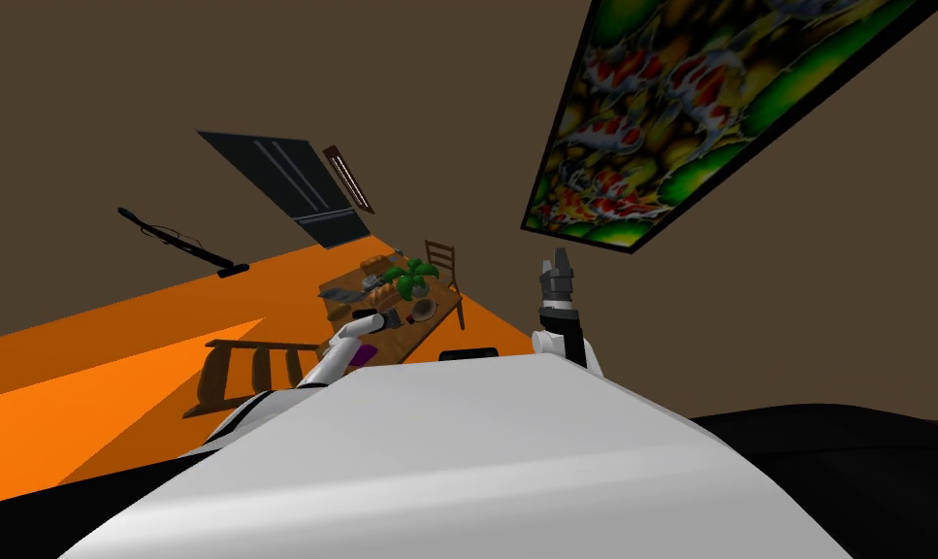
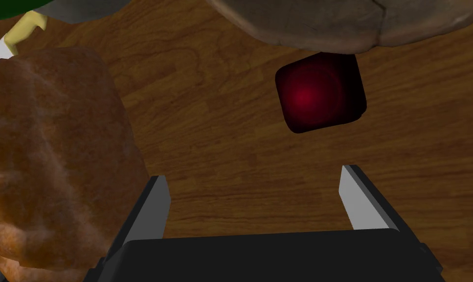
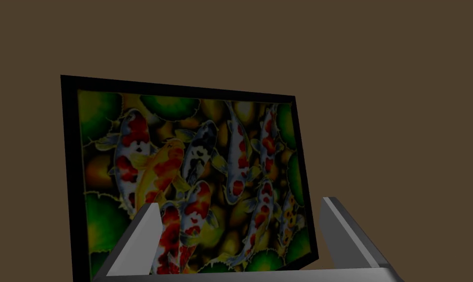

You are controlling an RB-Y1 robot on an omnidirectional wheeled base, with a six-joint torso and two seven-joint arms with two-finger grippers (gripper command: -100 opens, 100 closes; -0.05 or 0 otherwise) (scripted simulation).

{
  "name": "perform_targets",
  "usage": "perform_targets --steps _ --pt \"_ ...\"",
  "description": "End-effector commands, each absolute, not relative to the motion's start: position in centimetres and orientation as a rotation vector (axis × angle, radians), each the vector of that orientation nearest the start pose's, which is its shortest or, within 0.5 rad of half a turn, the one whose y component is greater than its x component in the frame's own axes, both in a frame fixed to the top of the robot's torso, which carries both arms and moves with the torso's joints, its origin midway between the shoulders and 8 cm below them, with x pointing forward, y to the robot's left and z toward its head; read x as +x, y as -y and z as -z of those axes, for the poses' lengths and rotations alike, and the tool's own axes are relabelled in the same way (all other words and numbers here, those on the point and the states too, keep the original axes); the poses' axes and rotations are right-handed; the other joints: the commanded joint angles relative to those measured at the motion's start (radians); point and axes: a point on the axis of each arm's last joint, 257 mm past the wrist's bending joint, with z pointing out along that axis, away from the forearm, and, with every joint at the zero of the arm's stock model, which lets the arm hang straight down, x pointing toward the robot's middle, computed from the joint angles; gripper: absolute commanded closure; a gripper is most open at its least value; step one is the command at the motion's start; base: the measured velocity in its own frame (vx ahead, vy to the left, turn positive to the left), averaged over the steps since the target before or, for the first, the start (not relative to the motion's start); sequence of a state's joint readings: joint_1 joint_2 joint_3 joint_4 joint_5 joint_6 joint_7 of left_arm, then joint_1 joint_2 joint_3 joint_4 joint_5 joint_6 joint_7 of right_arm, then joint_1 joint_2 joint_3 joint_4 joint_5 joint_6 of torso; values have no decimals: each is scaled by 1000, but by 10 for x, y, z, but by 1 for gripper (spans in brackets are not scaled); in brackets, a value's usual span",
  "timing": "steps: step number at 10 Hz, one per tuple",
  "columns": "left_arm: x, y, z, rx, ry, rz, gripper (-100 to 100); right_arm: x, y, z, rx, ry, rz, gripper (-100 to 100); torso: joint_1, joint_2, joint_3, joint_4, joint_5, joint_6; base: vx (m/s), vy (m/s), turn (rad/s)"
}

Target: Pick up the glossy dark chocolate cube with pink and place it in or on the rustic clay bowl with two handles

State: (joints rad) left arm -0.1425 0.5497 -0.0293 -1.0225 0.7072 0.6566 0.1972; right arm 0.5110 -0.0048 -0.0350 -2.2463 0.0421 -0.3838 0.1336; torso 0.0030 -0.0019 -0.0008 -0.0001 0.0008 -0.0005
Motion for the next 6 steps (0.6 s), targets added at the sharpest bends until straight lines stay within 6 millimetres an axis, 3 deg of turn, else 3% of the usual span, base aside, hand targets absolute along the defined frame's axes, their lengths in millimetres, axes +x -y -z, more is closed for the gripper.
perform_targets --steps 1,6 --pt "419 -448 487 -2405 -1375 611 -100 365 295 18 694 -782 -1074 0 0 0 0 0 0 0 -7 34 -112" --pt "396 -457 502 -2580 -1283 544 -100 365 295 18 694 -782 -1074 0 0 0 0 0 0 0 -9 22 -97"
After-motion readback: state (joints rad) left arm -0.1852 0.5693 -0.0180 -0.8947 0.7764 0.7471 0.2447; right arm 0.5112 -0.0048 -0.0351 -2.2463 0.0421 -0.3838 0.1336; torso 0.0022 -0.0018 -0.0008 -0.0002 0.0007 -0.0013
